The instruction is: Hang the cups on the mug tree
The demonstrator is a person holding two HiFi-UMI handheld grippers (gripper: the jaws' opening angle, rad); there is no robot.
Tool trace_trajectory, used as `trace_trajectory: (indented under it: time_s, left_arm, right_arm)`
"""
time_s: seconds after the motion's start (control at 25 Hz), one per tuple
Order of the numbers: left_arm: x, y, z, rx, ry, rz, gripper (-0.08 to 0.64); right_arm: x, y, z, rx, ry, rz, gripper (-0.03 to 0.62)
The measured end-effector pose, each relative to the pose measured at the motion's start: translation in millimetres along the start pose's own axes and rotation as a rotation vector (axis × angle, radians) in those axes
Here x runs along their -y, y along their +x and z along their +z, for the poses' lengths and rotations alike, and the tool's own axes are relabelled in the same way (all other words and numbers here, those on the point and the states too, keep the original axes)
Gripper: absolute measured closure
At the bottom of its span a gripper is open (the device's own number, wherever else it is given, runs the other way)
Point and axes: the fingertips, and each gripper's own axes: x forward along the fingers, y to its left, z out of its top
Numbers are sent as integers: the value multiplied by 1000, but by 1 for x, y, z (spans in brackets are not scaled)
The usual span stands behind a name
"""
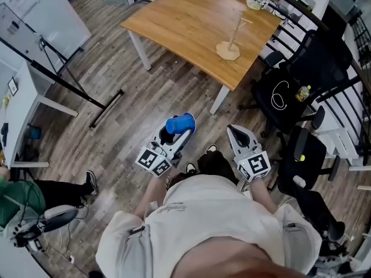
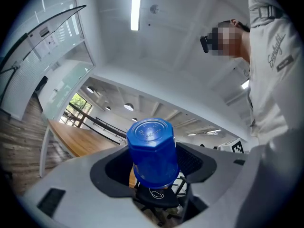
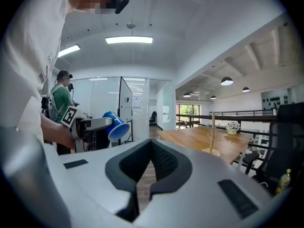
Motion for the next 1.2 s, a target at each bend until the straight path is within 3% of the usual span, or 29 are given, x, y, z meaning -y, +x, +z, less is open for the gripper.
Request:
trace_trajectory:
  time_s: [0.2, 0.44, 0.76, 0.92, 1.04, 1.2]
  left_arm:
    - [-14, 30, -6, -34, -17, 23, 270]
    - [-35, 75, 11, -105, 15, -3, 270]
    - [-62, 155, 41, -96, 12, -33, 270]
    - [-76, 184, 33, -89, -12, 10, 270]
    - [-89, 183, 32, -79, -30, 86, 268]
    - [-94, 183, 28, -105, 26, 124, 269]
  right_arm:
    - [32, 19, -24, -48, 73, 19, 597]
    - [64, 56, -6, 30, 74, 27, 597]
    - [123, 87, -4, 44, 99, 20, 597]
    - [158, 94, -26, 26, 132, 26, 597]
    - [164, 103, -40, 11, 138, 58, 597]
    - [172, 112, -40, 9, 140, 84, 597]
